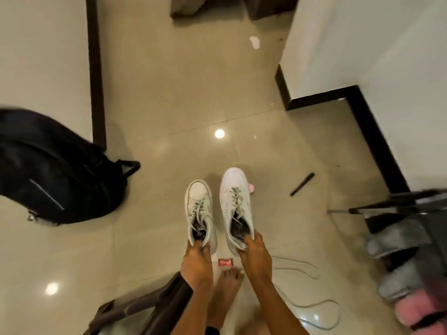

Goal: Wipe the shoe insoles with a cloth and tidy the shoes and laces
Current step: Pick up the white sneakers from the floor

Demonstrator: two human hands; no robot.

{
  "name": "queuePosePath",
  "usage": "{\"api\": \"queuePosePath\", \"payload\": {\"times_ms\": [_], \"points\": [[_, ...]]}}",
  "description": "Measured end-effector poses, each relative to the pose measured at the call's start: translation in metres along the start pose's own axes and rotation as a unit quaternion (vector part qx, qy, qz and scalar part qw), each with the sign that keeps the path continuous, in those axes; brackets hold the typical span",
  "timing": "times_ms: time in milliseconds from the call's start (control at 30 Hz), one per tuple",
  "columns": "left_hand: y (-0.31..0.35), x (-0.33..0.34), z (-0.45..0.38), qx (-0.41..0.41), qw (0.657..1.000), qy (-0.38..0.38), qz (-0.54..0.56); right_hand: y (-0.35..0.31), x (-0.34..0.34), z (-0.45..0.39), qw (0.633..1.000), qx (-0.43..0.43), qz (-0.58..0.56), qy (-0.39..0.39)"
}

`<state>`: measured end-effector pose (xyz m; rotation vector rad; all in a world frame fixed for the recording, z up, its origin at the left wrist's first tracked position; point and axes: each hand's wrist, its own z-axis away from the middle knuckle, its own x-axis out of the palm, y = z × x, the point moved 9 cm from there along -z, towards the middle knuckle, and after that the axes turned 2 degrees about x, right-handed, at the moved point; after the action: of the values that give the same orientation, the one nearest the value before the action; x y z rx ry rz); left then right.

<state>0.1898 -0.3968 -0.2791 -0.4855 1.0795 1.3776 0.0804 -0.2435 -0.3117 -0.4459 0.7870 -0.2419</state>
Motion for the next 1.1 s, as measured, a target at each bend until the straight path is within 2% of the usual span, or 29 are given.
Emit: {"api": "queuePosePath", "payload": {"times_ms": [100,267,400,600,733,867,1000,1100], "points": [[-0.065,0.016,-0.058,-0.069,0.995,0.057,0.036,-0.031,0.071,-0.05,0.998,-0.055,0.044,-0.001],[-0.142,0.043,-0.132,-0.096,0.989,0.098,0.049,-0.069,0.166,-0.1,0.988,-0.131,0.083,0.005],[-0.176,0.07,-0.155,-0.097,0.99,0.09,0.054,-0.07,0.218,-0.112,0.981,-0.167,0.102,-0.006],[-0.188,0.093,-0.156,-0.096,0.992,0.034,0.075,-0.059,0.235,-0.109,0.98,-0.137,0.137,-0.052],[-0.167,0.072,-0.143,-0.078,0.996,0.007,0.05,-0.067,0.206,-0.089,0.977,-0.135,0.139,-0.085],[-0.097,0.033,-0.11,-0.038,0.998,0.005,0.049,-0.068,0.132,-0.058,0.989,-0.101,0.1,-0.036],[0.011,0.02,-0.051,0.085,0.993,-0.076,0.023,-0.043,0.032,-0.014,1.0,-0.013,0.015,0.017],[0.096,0.021,0.018,0.184,0.969,-0.165,-0.004,-0.01,-0.055,0.027,0.994,0.065,-0.053,0.072]]}}
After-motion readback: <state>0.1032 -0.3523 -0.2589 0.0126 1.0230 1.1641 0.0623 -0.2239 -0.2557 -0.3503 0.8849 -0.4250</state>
